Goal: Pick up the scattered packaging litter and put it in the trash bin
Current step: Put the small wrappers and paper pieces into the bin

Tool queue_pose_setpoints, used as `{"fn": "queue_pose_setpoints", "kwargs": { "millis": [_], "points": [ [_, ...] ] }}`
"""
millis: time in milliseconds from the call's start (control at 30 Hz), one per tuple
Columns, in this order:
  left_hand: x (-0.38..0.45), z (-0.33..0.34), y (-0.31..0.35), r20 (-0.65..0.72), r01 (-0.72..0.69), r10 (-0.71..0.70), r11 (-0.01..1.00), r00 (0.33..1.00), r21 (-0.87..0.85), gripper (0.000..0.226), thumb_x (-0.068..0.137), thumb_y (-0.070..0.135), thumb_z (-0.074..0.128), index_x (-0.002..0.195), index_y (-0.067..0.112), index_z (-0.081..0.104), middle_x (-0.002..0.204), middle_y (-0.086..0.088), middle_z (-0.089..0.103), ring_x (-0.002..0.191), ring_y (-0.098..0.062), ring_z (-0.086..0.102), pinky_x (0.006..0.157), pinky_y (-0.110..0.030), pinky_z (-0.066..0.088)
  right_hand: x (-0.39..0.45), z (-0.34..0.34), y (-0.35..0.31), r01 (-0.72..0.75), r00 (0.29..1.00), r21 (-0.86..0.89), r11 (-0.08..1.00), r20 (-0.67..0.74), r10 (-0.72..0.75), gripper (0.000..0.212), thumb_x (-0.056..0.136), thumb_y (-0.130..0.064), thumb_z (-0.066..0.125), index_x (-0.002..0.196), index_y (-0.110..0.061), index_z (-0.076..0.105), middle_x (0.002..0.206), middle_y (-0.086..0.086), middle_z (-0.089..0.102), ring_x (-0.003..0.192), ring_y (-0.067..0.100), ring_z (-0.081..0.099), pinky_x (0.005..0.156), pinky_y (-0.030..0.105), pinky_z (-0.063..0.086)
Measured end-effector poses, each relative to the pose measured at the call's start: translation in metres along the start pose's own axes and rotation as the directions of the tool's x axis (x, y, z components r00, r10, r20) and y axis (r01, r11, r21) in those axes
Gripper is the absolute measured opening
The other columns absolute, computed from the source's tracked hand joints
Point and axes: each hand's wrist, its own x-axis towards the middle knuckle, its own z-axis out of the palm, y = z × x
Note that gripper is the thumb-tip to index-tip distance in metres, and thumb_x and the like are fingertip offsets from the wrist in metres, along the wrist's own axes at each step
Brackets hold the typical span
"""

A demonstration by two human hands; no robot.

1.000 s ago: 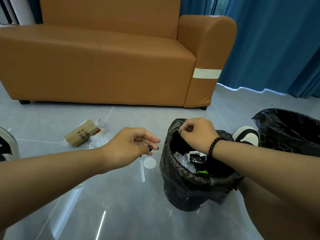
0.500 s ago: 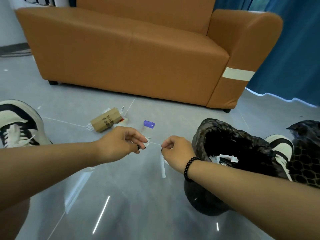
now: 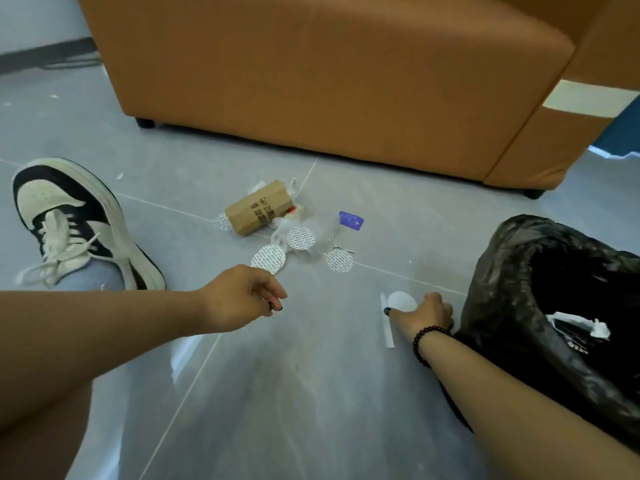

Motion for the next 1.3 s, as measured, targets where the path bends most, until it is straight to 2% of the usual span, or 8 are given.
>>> {"fn": "queue_pose_setpoints", "kwargs": {
  "millis": [133,300,467,567,833,1000,1133,1300],
  "points": [
    [0.02,0.002,-0.015,-0.015,-0.002,0.003,0.998,1.0,0.058,0.037,0.084,-0.008,0.052,0.089,0.024,0.07,0.087,0.006,0.071,0.075,-0.004,0.067,0.071,-0.009,0.052,0.023,0.01,0.001,0.056,0.997,-0.107,0.993,0.058,-0.05,0.094,0.062,-0.041,0.085,0.137,-0.011,0.036,0.138,0.014,0.033,0.13,0.034,0.03,0.101,0.04,0.036],
    [0.04,0.012,-0.036,0.023,0.003,-0.009,0.968,1.0,0.251,0.035,0.088,0.0,0.053,0.102,0.024,0.073,0.089,0.015,0.064,0.082,-0.002,0.059,0.068,-0.001,0.041,0.041,0.016,0.003,0.086,0.995,-0.242,0.966,0.076,-0.07,0.082,0.059,-0.046,0.085,0.126,-0.014,0.05,0.132,0.012,0.04,0.125,0.034,0.035,0.094,0.038,0.04],
    [0.054,0.018,-0.049,0.01,0.026,-0.031,0.94,0.999,0.341,0.044,0.091,0.006,0.05,0.128,0.027,0.056,0.105,0.007,0.062,0.091,-0.008,0.055,0.082,-0.015,0.042,0.049,0.022,0.003,0.073,0.996,-0.179,0.981,0.067,-0.062,0.082,0.054,-0.042,0.088,0.124,-0.013,0.056,0.127,0.008,0.057,0.119,0.031,0.05,0.094,0.031,0.041],
    [0.062,0.016,-0.053,-0.004,0.057,-0.059,0.926,0.998,0.373,0.053,0.093,0.01,0.052,0.14,0.031,0.042,0.114,0.006,0.06,0.097,-0.011,0.056,0.087,-0.021,0.046,0.05,0.025,0.004,0.081,0.994,-0.083,0.993,0.085,-0.074,0.06,0.055,-0.029,0.09,0.106,-0.01,0.066,0.107,0.006,0.063,0.095,0.026,0.059,0.079,0.028,0.047],
    [0.085,0.008,-0.051,-0.172,0.12,-0.03,0.834,0.985,0.539,0.056,0.09,0.034,0.061,0.139,0.021,0.038,0.135,-0.004,0.048,0.119,-0.023,0.05,0.098,-0.035,0.044,0.021,0.058,-0.012,0.237,0.961,0.096,0.967,0.119,-0.248,0.021,0.073,-0.018,0.078,0.081,-0.013,0.06,0.089,0.004,0.059,0.081,0.021,0.054,0.07,0.025,0.041],
    [0.114,0.009,-0.043,-0.109,0.155,-0.11,0.746,0.988,0.648,0.075,0.088,0.038,0.063,0.146,0.013,0.022,0.148,-0.014,0.027,0.129,-0.033,0.039,0.105,-0.042,0.039,0.016,0.077,-0.042,0.206,0.961,0.275,0.939,0.122,-0.247,0.027,0.076,-0.018,0.076,0.098,-0.012,0.062,0.093,-0.001,0.058,0.087,0.017,0.056,0.071,0.019,0.038],
    [0.139,0.011,-0.045,-0.099,0.126,-0.081,0.768,0.992,0.628,0.077,0.089,0.031,0.062,0.149,0.018,0.016,0.155,-0.012,0.018,0.135,-0.036,0.032,0.108,-0.047,0.035,0.041,0.088,-0.072,0.209,0.964,0.313,0.926,0.091,-0.248,0.046,0.077,-0.018,0.074,0.117,-0.01,0.053,0.119,0.006,0.059,0.109,0.023,0.057,0.083,0.022,0.041],
    [0.152,0.013,-0.051,-0.179,0.156,-0.059,0.79,0.982,0.593,0.071,0.088,0.027,0.062,0.147,0.023,0.025,0.147,-0.01,0.035,0.13,-0.032,0.04,0.102,-0.047,0.042,0.077,0.093,-0.091,0.208,0.96,0.063,0.976,0.175,-0.216,0.047,0.08,-0.021,0.071,0.119,-0.006,0.051,0.122,0.009,0.057,0.11,0.026,0.056,0.078,0.025,0.041]
  ]
}}
